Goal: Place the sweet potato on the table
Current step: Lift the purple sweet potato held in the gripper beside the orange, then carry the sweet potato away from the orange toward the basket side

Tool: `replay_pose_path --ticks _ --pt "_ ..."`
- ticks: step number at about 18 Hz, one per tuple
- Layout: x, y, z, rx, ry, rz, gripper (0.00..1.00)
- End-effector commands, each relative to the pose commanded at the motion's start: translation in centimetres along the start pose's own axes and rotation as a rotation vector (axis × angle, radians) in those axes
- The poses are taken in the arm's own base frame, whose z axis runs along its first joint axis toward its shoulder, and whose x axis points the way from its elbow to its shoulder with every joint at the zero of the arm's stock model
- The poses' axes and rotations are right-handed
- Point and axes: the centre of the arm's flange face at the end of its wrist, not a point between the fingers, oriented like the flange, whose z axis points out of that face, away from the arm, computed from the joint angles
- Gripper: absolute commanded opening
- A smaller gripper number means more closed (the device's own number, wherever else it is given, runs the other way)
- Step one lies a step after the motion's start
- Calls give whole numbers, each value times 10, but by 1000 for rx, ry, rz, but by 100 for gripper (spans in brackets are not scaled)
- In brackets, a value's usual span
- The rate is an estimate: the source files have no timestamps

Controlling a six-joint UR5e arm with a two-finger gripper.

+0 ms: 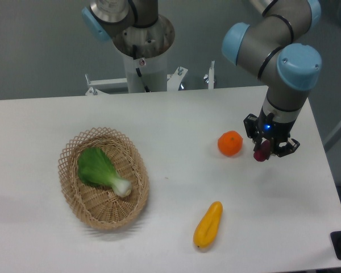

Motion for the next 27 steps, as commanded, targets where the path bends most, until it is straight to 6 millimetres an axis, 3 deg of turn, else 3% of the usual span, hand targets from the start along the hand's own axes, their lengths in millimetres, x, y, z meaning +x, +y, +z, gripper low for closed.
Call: replay_pose_path --ticks 10,18,27 --pt "11 -3 7 -2 12 -10 13" --pt "68 -1 20 -7 71 17 13" --pt "161 -41 38 -58 141 131 13"
